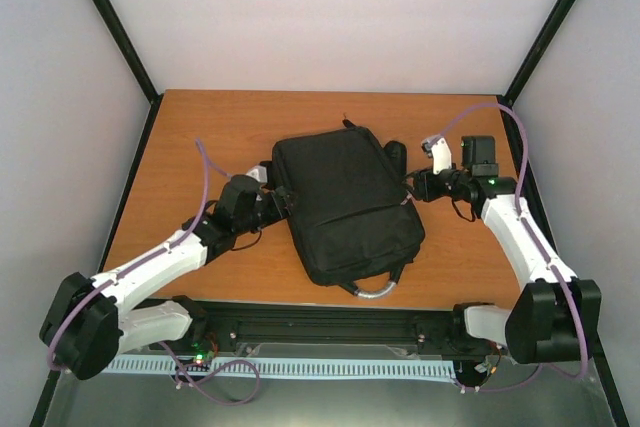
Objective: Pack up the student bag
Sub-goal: Zip the student bag at the center of the board, then reset both arms
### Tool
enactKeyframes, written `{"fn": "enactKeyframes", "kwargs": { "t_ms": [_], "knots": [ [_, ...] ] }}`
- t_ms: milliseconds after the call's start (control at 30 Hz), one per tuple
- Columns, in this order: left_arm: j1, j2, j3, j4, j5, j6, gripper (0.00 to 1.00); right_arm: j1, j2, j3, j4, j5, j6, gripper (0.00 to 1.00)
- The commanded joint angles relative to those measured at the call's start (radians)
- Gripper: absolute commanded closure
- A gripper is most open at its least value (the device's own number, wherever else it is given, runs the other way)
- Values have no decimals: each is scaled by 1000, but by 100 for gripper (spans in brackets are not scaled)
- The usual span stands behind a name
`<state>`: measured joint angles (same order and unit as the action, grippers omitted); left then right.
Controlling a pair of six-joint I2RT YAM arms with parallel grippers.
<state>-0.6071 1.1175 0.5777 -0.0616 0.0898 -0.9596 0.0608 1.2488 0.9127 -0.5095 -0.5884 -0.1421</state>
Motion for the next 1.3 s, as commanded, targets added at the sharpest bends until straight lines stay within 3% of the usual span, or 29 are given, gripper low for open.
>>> {"fn": "enactKeyframes", "kwargs": {
  "t_ms": [0, 100, 300, 433, 467, 633, 833, 900, 1067, 1267],
  "knots": [
    [3, 6, 143, -177, -71, 145, 24, -27, -67, 46, -33, -37, -24, 47],
    [7, 46, 234, -278, -94, 209, 16, -50, -96, 76, -51, -42, -47, 42],
    [12, 86, 426, -469, -113, 334, 16, -108, -151, 108, -6, -130, -59, 42],
    [13, 132, 575, -600, -163, 450, 15, -118, -162, 122, 57, -94, 17, 23],
    [13, 145, 610, -634, -184, 475, 15, -118, -150, 150, 49, -68, 43, 13],
    [13, 180, 718, -739, -249, 554, 15, -131, -84, 307, -68, -68, 12, 6],
    [13, 149, 734, -760, -351, 594, 13, -134, -113, 392, -55, 60, 80, 0],
    [14, 125, 709, -744, -406, 599, 3, -134, -122, 391, -49, 124, 120, 0],
    [23, 75, 606, -692, -546, 567, 0, -134, -178, 234, 58, 278, 223, 0],
    [38, 10, 490, -603, -565, 552, 0, -134, -310, 72, 162, 319, 215, 0]
  ]
}}
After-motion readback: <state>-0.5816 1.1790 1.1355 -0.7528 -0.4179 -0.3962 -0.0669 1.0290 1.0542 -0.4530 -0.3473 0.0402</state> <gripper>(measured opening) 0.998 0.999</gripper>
